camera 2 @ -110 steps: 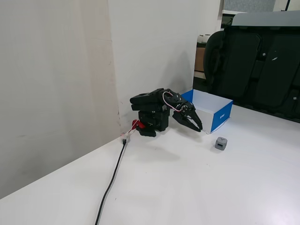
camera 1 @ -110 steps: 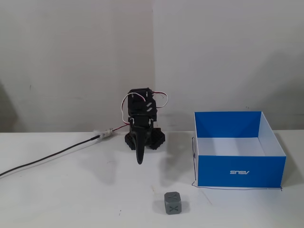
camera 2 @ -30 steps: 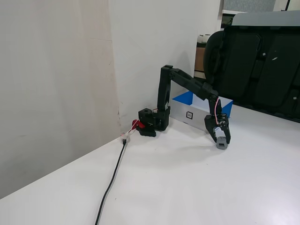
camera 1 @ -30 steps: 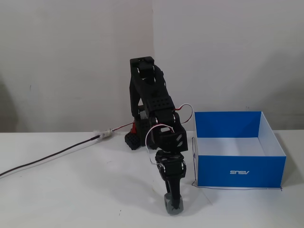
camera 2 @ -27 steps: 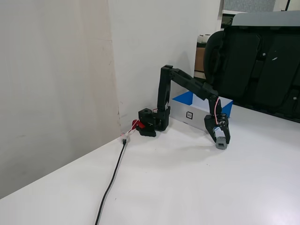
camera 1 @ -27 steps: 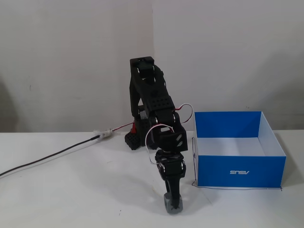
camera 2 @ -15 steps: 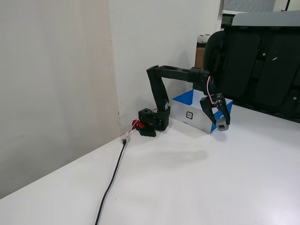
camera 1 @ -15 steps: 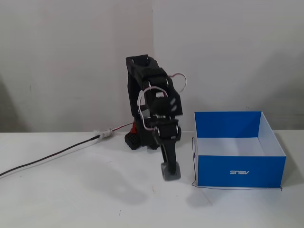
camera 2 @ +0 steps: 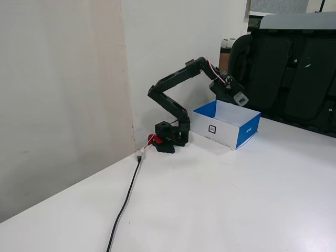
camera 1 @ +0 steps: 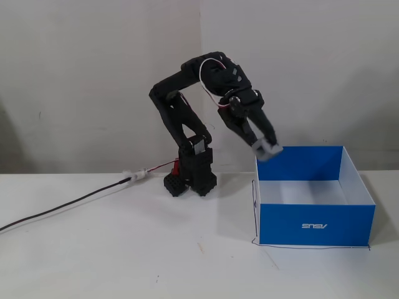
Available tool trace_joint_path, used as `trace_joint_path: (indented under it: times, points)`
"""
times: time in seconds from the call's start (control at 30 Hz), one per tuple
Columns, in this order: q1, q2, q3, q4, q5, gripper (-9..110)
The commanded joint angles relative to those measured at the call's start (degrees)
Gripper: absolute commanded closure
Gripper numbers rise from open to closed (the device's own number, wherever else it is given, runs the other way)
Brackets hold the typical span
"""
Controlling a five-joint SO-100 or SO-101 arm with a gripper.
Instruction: Pick the gray block and keep it in the box.
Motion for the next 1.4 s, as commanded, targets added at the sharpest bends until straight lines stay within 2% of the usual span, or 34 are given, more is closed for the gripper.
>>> trace_joint_path:
  times: [0.0, 0.27, 0.43, 0.5, 0.53, 0.67, 0.73, 0.8, 0.97, 1.37]
  points:
    - [-4.7, 4.6, -0.2, -0.8, -0.7, 101]
    - [-19.1, 6.6, 7.2, -3.8, -0.7, 101]
    - [-17.1, 3.0, 7.6, -4.4, 0.1, 101]
    - [-16.1, 3.0, 7.9, -4.7, 0.1, 79]
    - [-16.0, 3.0, 8.2, -4.9, 0.1, 74]
    - [-15.3, 3.0, 8.3, -5.4, 0.4, 71]
    - [-15.0, 3.1, 8.2, -5.4, 0.5, 73]
    - [-13.6, 3.2, 7.5, -5.4, 0.5, 86]
    - [-7.3, 1.8, 2.5, -3.7, 0.5, 101]
    - [16.0, -2.7, 0.1, -10.1, -0.4, 101]
